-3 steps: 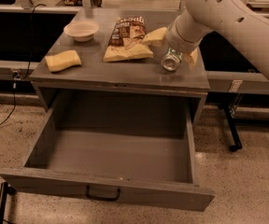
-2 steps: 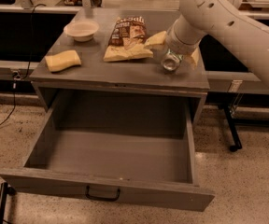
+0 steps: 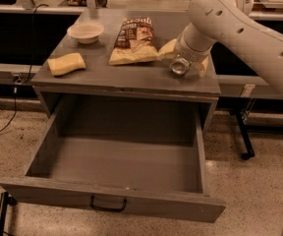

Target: Place green can into top drawer

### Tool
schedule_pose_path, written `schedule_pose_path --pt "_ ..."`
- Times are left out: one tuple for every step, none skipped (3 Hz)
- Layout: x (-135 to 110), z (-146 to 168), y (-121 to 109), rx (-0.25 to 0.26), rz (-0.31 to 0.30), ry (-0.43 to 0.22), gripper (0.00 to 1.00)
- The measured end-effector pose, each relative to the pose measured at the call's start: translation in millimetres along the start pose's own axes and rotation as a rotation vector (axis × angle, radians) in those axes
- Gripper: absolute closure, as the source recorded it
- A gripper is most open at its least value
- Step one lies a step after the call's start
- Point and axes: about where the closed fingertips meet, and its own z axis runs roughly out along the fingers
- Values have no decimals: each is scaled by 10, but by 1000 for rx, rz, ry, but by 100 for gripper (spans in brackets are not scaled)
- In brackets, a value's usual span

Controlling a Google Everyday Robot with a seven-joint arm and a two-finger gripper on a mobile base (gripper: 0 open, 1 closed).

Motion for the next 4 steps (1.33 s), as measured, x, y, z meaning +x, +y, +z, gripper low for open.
schedule_pose_path --pt "-11 24 -4 2 0 -2 22" --pt "-28 52 -3 0 -1 -7 0" --pt "-28 52 -3 0 -1 -7 0" --pt "-41 74 -3 0 -2 -10 14"
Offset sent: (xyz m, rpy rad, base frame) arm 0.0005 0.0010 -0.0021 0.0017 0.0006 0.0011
